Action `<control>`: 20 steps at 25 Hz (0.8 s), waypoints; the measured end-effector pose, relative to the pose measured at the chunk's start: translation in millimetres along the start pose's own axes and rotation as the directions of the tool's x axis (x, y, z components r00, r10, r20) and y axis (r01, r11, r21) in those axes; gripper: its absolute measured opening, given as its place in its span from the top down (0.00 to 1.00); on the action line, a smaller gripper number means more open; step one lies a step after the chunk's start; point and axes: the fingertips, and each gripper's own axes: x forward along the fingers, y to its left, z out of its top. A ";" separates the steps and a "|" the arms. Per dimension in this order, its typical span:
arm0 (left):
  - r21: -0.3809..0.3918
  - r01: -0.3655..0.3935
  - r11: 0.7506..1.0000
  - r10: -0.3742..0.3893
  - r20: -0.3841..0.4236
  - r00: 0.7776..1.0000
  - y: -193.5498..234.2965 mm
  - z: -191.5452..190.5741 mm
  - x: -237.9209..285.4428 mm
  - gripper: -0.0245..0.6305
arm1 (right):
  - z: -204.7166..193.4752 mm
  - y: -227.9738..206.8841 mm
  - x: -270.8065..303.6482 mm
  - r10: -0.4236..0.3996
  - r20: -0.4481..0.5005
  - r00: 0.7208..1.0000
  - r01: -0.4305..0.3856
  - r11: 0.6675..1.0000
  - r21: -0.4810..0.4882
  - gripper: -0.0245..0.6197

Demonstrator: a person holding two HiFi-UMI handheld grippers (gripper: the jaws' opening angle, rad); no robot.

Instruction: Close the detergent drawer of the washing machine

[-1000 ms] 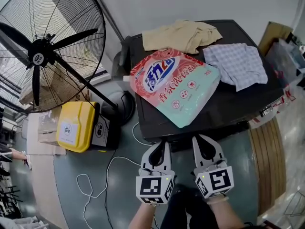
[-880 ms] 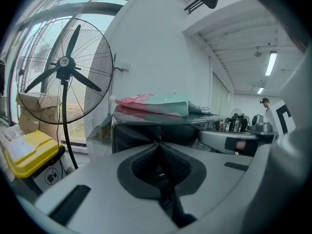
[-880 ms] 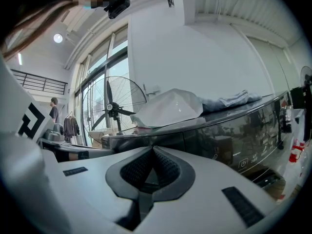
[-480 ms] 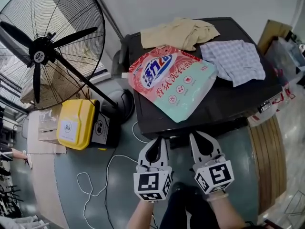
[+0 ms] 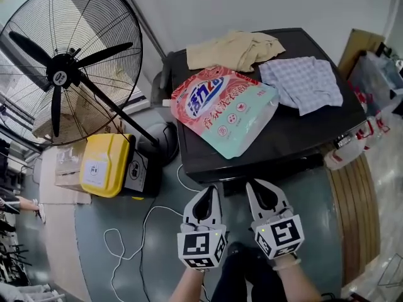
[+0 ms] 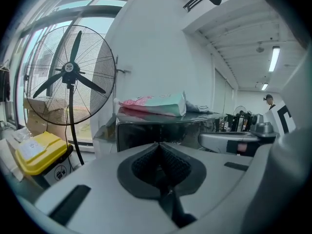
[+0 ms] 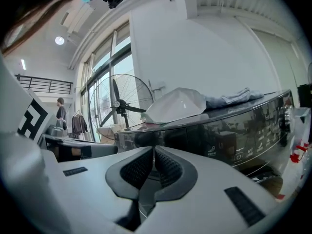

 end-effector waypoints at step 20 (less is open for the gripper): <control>-0.032 -0.081 0.996 0.080 -0.024 0.996 -32.8 27.3 -77.5 0.94 | 39.1 18.5 -68.3 0.031 -0.006 0.999 -0.031 0.998 0.051 0.92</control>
